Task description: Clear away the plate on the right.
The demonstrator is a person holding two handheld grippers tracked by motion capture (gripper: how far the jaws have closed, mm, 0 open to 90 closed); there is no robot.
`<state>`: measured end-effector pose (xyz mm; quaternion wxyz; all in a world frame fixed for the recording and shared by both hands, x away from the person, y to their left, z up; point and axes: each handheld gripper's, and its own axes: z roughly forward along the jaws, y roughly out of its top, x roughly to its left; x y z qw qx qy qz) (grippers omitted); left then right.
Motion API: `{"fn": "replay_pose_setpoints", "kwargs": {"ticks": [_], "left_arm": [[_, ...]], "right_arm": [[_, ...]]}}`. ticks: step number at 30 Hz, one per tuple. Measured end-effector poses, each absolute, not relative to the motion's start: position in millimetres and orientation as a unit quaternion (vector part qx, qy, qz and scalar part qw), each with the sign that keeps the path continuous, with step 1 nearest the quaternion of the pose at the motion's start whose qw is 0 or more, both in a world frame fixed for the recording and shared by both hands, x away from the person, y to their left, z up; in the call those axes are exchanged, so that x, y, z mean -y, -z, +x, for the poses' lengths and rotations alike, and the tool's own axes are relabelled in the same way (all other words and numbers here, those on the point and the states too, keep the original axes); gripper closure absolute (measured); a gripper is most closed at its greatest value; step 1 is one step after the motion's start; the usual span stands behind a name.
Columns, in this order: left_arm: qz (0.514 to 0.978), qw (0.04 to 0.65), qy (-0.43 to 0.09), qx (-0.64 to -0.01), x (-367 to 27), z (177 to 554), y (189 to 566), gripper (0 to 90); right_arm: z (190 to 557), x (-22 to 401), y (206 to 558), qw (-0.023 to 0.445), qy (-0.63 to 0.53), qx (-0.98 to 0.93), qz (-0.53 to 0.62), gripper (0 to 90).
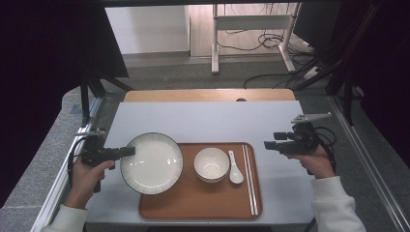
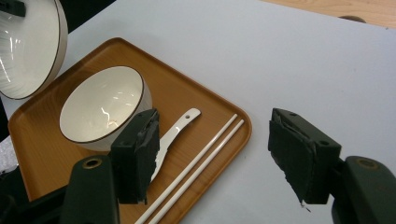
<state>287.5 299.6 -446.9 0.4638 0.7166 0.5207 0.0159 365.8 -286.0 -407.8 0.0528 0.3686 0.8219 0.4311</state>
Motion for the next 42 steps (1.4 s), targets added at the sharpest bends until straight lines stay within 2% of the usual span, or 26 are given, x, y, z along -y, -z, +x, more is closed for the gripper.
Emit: {"fn": "replay_pose_setpoints", "kwargs": {"ticks": [26,33,42], "left_arm": [[0.746,0.417,0.032,-0.519,-273.2,306.9,486.5,82.5],[0.746,0.411,0.041,-0.522,-272.4,315.5,494.8,83.3],[0.758,0.387,0.044,-0.524,-264.3,327.8,506.9,80.4]], "right_arm": [[367.7,281.7,413.8,0.048,-0.412,-0.833,0.367,32.6],[367.6,285.3,412.0,0.062,-0.416,-0.825,0.378,32.6],[368.0,281.7,414.5,0.057,-0.405,-0.833,0.373,32.4]]}}
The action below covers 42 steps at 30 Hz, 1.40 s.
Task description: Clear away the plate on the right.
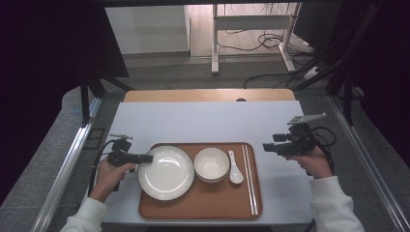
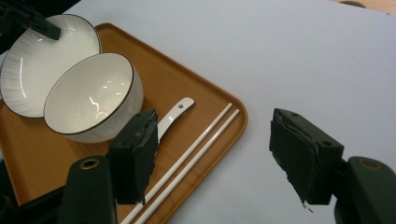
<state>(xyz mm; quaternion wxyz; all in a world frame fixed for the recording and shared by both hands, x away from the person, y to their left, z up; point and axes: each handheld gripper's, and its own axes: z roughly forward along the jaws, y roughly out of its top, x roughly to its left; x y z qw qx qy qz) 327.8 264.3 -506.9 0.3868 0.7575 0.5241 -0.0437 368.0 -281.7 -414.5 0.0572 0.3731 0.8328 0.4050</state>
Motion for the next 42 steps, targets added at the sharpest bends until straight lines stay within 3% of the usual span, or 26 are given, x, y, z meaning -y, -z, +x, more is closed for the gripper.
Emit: {"fn": "replay_pose_setpoints", "kwargs": {"ticks": [16,22,30,42], "left_arm": [[0.791,0.331,-0.009,-0.515,-251.0,330.2,516.2,74.7],[0.790,0.333,-0.004,-0.514,-251.5,331.1,518.8,72.9],[0.779,0.370,-0.019,-0.506,-253.9,326.3,506.7,46.6],[0.769,0.393,-0.057,-0.500,-253.1,318.6,489.6,34.8]], "right_arm": [[368.8,281.2,416.0,0.038,-0.410,-0.834,0.367,31.7],[369.1,281.7,416.6,0.037,-0.409,-0.834,0.368,31.6],[369.3,280.5,418.0,0.034,-0.405,-0.837,0.367,31.5],[369.9,275.9,422.4,0.020,-0.405,-0.839,0.362,30.4]]}}
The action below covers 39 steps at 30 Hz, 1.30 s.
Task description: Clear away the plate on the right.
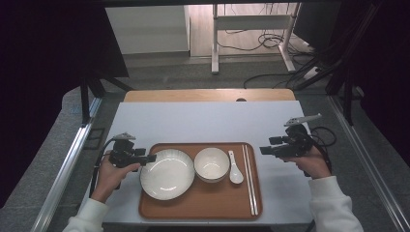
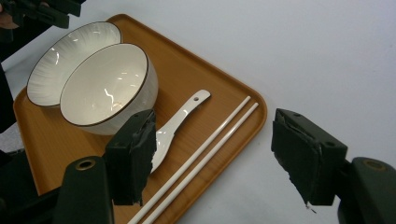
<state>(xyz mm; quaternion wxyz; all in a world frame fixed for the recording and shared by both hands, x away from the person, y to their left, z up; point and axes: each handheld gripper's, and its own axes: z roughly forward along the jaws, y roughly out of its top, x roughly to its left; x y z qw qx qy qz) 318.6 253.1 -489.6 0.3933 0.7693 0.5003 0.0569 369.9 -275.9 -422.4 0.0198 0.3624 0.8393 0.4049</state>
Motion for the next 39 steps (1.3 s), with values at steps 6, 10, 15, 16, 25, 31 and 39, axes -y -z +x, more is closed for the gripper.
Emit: {"fn": "replay_pose_setpoints", "kwargs": {"ticks": [6,10,15,16,25,31,39], "left_arm": [[0.777,0.386,-0.096,-0.488,-247.6,312.6,479.9,29.3],[0.770,0.392,-0.113,-0.490,-247.9,305.6,473.2,25.9],[0.757,0.405,-0.136,-0.493,-251.2,298.4,462.4,25.0],[0.757,0.407,-0.140,-0.492,-252.3,296.4,460.0,24.8],[0.750,0.412,-0.178,-0.486,-263.4,266.9,456.3,21.9],[0.754,0.398,-0.179,-0.491,-267.8,263.6,467.3,19.5],[0.752,0.396,-0.175,-0.496,-269.0,265.0,469.2,19.5]], "right_arm": [[372.7,273.4,427.5,0.024,-0.402,-0.840,0.364,30.5],[373.0,272.4,427.7,0.029,-0.406,-0.838,0.365,30.5],[371.1,271.2,427.6,0.041,-0.401,-0.839,0.365,30.5],[370.0,271.9,427.0,0.048,-0.402,-0.838,0.367,30.7],[339.3,295.0,436.1,0.095,-0.424,-0.807,0.401,31.2],[319.2,309.4,452.6,0.107,-0.411,-0.812,0.401,31.4],[321.2,312.9,462.8,0.098,-0.403,-0.816,0.403,31.1]]}}
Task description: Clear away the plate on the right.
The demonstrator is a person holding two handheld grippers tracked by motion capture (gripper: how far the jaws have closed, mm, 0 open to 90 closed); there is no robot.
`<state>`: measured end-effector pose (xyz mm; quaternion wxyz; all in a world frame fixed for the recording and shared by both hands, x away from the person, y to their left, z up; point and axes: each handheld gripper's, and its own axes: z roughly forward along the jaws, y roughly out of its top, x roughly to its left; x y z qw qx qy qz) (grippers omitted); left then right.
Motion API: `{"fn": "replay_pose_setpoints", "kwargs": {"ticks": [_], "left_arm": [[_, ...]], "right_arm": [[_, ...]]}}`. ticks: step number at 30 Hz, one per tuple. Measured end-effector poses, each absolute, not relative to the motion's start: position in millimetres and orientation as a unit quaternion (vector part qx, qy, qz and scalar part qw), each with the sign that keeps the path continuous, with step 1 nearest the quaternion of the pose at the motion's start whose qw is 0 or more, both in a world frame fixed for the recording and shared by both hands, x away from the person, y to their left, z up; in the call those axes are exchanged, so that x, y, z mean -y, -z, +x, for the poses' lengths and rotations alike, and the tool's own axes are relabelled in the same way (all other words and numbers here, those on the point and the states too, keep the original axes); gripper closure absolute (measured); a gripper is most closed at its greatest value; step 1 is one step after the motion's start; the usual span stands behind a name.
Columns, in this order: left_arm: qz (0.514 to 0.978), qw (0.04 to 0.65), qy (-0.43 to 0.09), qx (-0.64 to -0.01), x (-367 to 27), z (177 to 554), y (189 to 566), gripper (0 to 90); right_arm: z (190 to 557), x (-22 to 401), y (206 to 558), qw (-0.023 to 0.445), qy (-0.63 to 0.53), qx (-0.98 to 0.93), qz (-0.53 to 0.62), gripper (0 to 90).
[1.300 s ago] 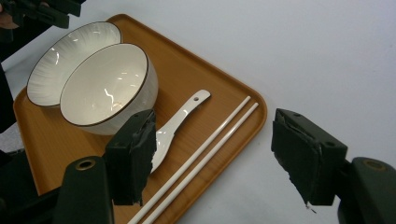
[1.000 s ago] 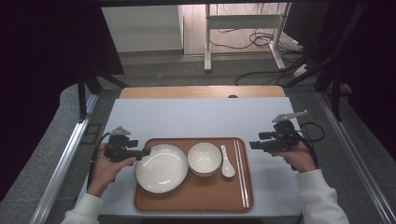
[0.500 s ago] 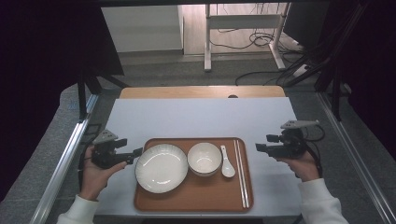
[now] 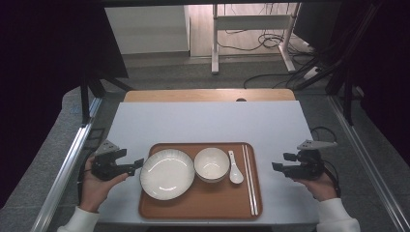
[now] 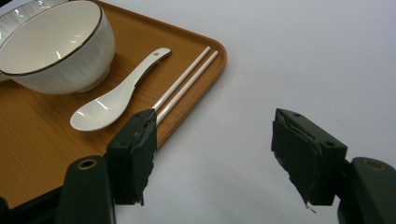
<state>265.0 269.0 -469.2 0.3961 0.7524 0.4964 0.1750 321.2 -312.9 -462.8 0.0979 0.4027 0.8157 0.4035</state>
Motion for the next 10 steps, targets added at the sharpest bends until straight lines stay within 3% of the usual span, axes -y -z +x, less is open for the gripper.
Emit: {"fn": "replay_pose_setpoints", "kwargs": {"ticks": [10], "left_arm": [[0.750,0.402,-0.173,-0.496,-265.9,269.4,466.2,18.3]], "right_arm": [[318.9,318.2,457.1,0.111,-0.415,-0.811,0.397,29.5]]}}
